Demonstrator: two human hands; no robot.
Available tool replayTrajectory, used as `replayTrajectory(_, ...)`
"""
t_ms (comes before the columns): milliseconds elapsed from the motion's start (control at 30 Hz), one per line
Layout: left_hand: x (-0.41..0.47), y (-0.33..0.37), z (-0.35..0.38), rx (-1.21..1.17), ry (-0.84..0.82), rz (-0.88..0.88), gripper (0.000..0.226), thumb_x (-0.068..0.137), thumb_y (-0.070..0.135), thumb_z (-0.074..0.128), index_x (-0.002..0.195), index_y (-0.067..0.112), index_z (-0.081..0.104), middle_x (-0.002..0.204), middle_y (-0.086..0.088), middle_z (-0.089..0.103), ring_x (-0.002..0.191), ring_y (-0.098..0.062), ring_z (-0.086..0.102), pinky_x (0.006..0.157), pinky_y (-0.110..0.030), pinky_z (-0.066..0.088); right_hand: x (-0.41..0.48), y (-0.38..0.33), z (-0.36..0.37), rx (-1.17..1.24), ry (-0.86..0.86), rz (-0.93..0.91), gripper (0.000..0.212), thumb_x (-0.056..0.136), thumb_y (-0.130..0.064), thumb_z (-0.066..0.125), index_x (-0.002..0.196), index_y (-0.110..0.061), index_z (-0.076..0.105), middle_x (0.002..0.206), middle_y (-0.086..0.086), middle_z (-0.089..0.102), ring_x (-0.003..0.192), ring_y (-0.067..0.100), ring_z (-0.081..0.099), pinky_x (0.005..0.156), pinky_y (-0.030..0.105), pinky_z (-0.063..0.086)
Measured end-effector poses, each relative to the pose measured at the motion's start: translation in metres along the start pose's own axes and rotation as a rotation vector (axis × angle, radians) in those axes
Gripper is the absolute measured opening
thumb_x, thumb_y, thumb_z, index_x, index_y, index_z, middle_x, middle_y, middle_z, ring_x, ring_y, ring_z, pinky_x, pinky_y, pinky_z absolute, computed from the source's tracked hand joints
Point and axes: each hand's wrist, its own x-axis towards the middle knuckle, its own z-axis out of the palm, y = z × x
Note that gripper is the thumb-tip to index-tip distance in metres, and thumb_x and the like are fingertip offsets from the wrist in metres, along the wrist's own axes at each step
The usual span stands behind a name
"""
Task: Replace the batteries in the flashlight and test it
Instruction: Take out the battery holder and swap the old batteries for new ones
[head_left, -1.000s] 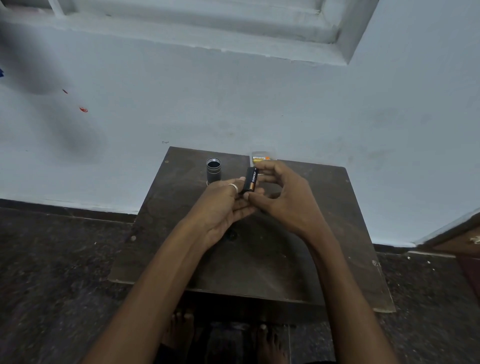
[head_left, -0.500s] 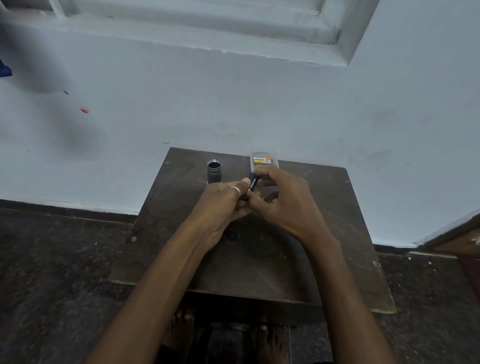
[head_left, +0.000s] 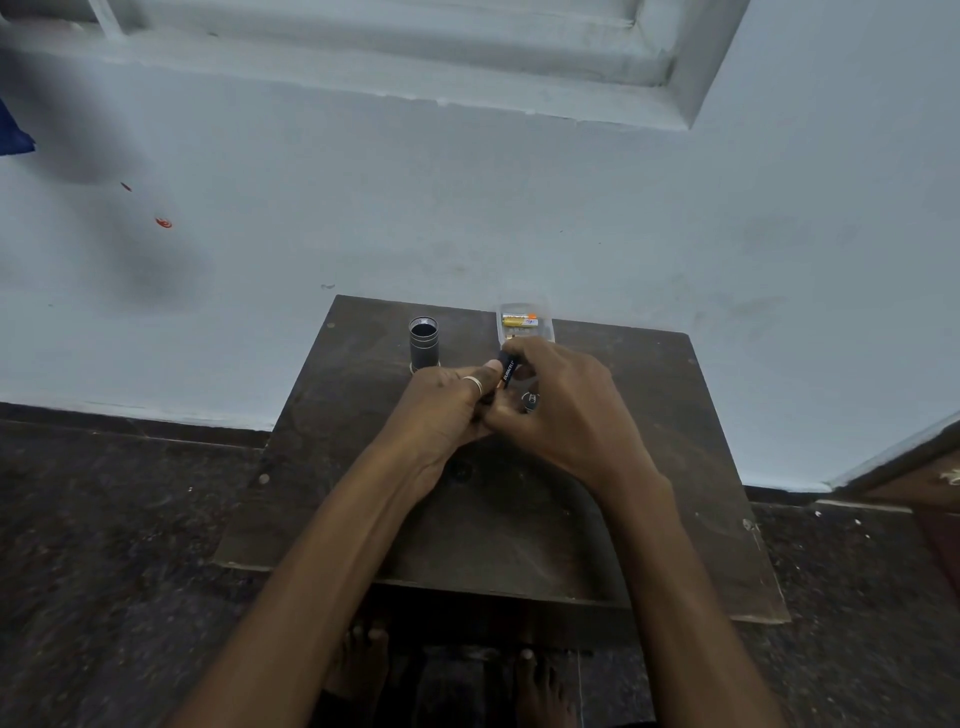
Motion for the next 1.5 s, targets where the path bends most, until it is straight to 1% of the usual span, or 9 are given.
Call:
replayTrajectory(133, 0.001, -0.001, 0.000, 0.006, -0.001, -0.003, 0.029, 0.099, 0.024, 0.057, 0.085, 0.009, 0.078, 0.089, -0.013, 0.077, 0.081, -0.018, 0.072, 0.072, -0.028, 0.059, 0.000, 0.001, -0.002, 0.036, 0.006, 0.008, 0.035, 0.083, -0.025, 0.068, 0.115, -0.011, 0.065, 0.101, 0.005, 0.073, 0.091, 0.025, 0.069, 0.080, 0.042, 0.053)
replayTrajectory(267, 0.000, 0.000, -0.001, 0.012, -0.008, -0.010, 0.030, 0.099, 0.025, 0.056, 0.090, 0.006, 0.077, 0.094, -0.015, 0.077, 0.089, -0.021, 0.073, 0.073, -0.029, 0.059, -0.001, 0.003, -0.001, 0.056, 0.009, -0.002, 0.037, 0.084, -0.025, 0.069, 0.117, -0.012, 0.065, 0.100, 0.004, 0.075, 0.089, 0.023, 0.070, 0.079, 0.042, 0.055)
replayTrajectory(500, 0.000, 0.001, 0.000, -0.011, 0.008, -0.017, 0.031, 0.100, 0.022, 0.055, 0.095, -0.001, 0.074, 0.096, -0.018, 0.076, 0.093, -0.024, 0.074, 0.072, -0.028, 0.059, -0.002, 0.006, -0.001, 0.087, 0.002, -0.024, 0.046, 0.083, -0.042, 0.054, 0.118, -0.014, 0.065, 0.100, 0.003, 0.075, 0.086, 0.018, 0.070, 0.078, 0.041, 0.058)
replayTrajectory(667, -0.002, 0.003, 0.001, -0.066, 0.018, -0.008, 0.031, 0.101, 0.018, 0.053, 0.083, 0.001, 0.073, 0.079, -0.011, 0.077, 0.077, -0.016, 0.075, 0.064, -0.024, 0.058, -0.001, 0.008, -0.001, 0.137, -0.033, -0.021, 0.050, 0.083, -0.046, 0.059, 0.123, -0.017, 0.063, 0.109, 0.001, 0.074, 0.096, 0.015, 0.069, 0.084, 0.038, 0.057)
replayTrajectory(833, -0.002, 0.005, 0.000, -0.121, 0.022, -0.033, 0.027, 0.100, 0.017, 0.054, 0.097, -0.003, 0.072, 0.093, -0.015, 0.077, 0.086, -0.020, 0.075, 0.069, -0.027, 0.059, 0.002, 0.015, -0.001, 0.200, -0.020, -0.064, 0.035, 0.086, -0.023, 0.076, 0.120, -0.015, 0.071, 0.112, -0.002, 0.075, 0.103, 0.010, 0.069, 0.090, 0.034, 0.056)
replayTrajectory(1000, 0.000, 0.006, -0.001, -0.202, 0.028, -0.057, 0.035, 0.098, 0.013, 0.057, 0.073, 0.009, 0.080, 0.087, -0.013, 0.078, 0.081, -0.020, 0.076, 0.066, -0.026, 0.059, 0.003, 0.020, 0.001, 0.310, 0.024, -0.050, 0.025, 0.092, -0.021, 0.071, 0.117, -0.019, 0.075, 0.107, -0.009, 0.077, 0.101, -0.002, 0.069, 0.089, 0.023, 0.055)
replayTrajectory(1167, 0.003, 0.004, -0.002, -0.221, 0.027, -0.071, 0.033, 0.098, 0.014, 0.057, 0.074, 0.008, 0.080, 0.085, -0.012, 0.078, 0.078, -0.020, 0.076, 0.066, -0.026, 0.059, 0.003, 0.019, 0.004, 0.297, 0.009, -0.075, 0.020, 0.095, -0.021, 0.066, 0.114, -0.020, 0.074, 0.102, -0.009, 0.077, 0.097, -0.001, 0.069, 0.083, 0.012, 0.050)
replayTrajectory(1400, 0.003, 0.003, -0.004, -0.256, 0.035, -0.090, 0.018, 0.098, 0.011, 0.057, 0.094, 0.002, 0.072, 0.085, -0.011, 0.078, 0.075, -0.017, 0.076, 0.064, -0.025, 0.059, 0.005, 0.015, 0.007, 0.243, 0.009, -0.112, 0.017, 0.100, -0.020, 0.059, 0.111, -0.018, 0.072, 0.101, -0.007, 0.075, 0.094, 0.004, 0.067, 0.081, 0.011, 0.047)
replayTrajectory(1500, 0.003, 0.003, -0.005, -0.243, 0.042, -0.101, 0.018, 0.098, 0.013, 0.057, 0.097, 0.002, 0.072, 0.089, -0.011, 0.078, 0.078, -0.017, 0.076, 0.065, -0.027, 0.059, 0.004, 0.018, 0.006, 0.243, -0.030, -0.105, 0.020, 0.096, -0.027, 0.064, 0.114, -0.022, 0.071, 0.104, -0.009, 0.074, 0.096, 0.002, 0.067, 0.083, 0.011, 0.049)
